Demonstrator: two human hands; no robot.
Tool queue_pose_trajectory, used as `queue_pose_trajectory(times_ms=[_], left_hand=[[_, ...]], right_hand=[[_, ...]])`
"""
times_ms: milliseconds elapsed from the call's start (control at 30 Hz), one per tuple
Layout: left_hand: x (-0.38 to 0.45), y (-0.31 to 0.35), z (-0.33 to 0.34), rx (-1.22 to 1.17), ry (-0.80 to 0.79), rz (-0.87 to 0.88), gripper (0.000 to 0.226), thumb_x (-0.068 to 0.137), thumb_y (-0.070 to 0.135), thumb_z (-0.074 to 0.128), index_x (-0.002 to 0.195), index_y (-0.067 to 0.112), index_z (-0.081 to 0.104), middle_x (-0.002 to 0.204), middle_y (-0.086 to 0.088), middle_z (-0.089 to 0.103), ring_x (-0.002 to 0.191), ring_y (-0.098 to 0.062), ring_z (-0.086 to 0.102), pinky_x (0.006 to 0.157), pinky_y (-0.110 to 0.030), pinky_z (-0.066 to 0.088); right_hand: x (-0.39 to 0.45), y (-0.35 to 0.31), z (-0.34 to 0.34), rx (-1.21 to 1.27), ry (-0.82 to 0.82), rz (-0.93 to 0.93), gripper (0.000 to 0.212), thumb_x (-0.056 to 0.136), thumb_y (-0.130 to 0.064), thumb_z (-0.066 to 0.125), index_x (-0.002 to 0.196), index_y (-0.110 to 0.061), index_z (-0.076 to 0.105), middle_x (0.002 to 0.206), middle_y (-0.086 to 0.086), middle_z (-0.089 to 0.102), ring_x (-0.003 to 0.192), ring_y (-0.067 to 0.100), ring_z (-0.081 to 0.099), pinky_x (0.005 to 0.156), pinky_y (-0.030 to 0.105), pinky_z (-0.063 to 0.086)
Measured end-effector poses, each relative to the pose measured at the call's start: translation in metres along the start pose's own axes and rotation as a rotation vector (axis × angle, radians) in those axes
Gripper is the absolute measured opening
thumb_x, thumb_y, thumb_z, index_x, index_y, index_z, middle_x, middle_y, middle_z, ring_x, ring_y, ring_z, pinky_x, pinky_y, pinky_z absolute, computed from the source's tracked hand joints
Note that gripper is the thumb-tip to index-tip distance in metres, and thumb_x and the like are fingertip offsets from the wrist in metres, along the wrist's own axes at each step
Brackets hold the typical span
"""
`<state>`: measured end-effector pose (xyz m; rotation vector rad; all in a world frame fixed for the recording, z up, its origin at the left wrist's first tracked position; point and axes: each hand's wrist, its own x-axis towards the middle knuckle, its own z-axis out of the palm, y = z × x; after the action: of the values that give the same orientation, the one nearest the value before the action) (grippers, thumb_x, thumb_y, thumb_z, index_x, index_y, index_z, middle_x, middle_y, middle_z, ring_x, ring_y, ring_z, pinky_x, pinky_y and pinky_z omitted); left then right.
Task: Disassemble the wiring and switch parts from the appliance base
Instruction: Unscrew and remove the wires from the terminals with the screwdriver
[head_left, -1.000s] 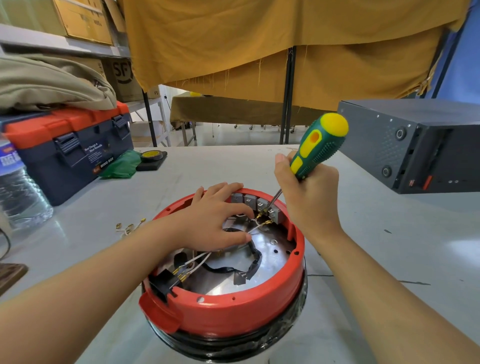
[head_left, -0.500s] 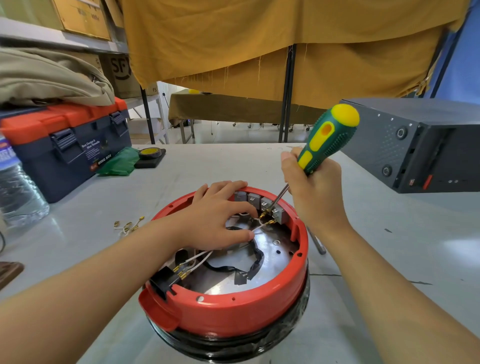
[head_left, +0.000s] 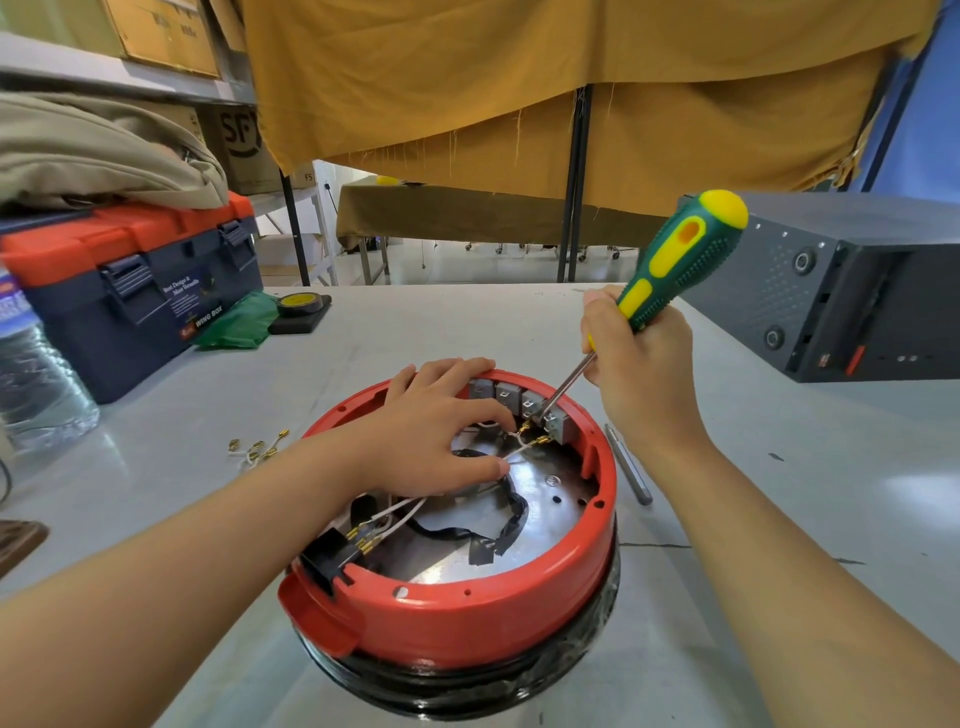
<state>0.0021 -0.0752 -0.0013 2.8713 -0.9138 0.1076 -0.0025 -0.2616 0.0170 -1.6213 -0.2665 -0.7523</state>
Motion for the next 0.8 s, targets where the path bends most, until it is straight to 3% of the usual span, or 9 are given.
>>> queue_pose_trajectory(times_ms=[167, 367, 467, 667, 800], left_hand=[[-0.001, 0.001, 0.000, 0.002, 0.000, -0.002, 0.038, 0.086, 0.058, 0.050, 0.122, 0.051, 0.045, 0.155, 0.013, 0.006, 0.142, -0.014, 0.003, 0.116, -0.052, 0.004], [0.000, 0.001, 0.000, 0.008, -0.002, -0.006, 0.040, 0.084, 0.061, 0.048, 0.123, 0.051, 0.045, 0.155, 0.014, 0.006, 0.142, -0.014, 0.003, 0.115, -0.053, 0.005], [0.000, 0.001, -0.001, 0.023, -0.011, -0.008, 0.050, 0.077, 0.067, 0.039, 0.123, 0.051, 0.045, 0.155, 0.013, 0.006, 0.143, -0.016, 0.004, 0.115, -0.053, 0.006], [0.000, 0.003, -0.001, 0.015, -0.005, -0.005, 0.043, 0.082, 0.062, 0.047, 0.124, 0.050, 0.046, 0.156, 0.011, 0.006, 0.143, -0.017, 0.003, 0.115, -0.054, 0.005], [0.000, 0.002, -0.001, 0.013, 0.001, 0.002, 0.038, 0.086, 0.057, 0.050, 0.123, 0.050, 0.046, 0.156, 0.011, 0.005, 0.143, -0.018, 0.002, 0.115, -0.054, 0.004]], right_hand=[[-0.005, -0.003, 0.000, -0.051, 0.010, -0.107, 0.038, 0.083, -0.031, 0.049, 0.054, -0.006, 0.048, 0.048, 0.008, 0.044, 0.049, 0.021, 0.044, 0.050, 0.035, 0.040], [-0.009, -0.007, 0.001, -0.185, -0.060, -0.350, 0.043, 0.085, -0.019, 0.051, 0.049, -0.028, 0.031, 0.044, -0.008, 0.031, 0.049, 0.016, 0.035, 0.049, 0.028, 0.028], [-0.011, -0.009, 0.003, -0.215, -0.125, -0.409, 0.041, 0.086, -0.019, 0.052, 0.051, -0.025, 0.033, 0.045, -0.007, 0.032, 0.049, 0.017, 0.037, 0.050, 0.028, 0.031], [-0.005, -0.012, 0.002, -0.173, -0.194, -0.308, 0.040, 0.084, -0.018, 0.051, 0.050, -0.024, 0.032, 0.047, -0.007, 0.031, 0.049, 0.010, 0.033, 0.051, 0.028, 0.030], [-0.002, -0.012, 0.003, -0.127, -0.140, -0.204, 0.038, 0.083, -0.023, 0.048, 0.051, -0.004, 0.039, 0.048, 0.011, 0.037, 0.050, 0.021, 0.036, 0.052, 0.036, 0.033]])
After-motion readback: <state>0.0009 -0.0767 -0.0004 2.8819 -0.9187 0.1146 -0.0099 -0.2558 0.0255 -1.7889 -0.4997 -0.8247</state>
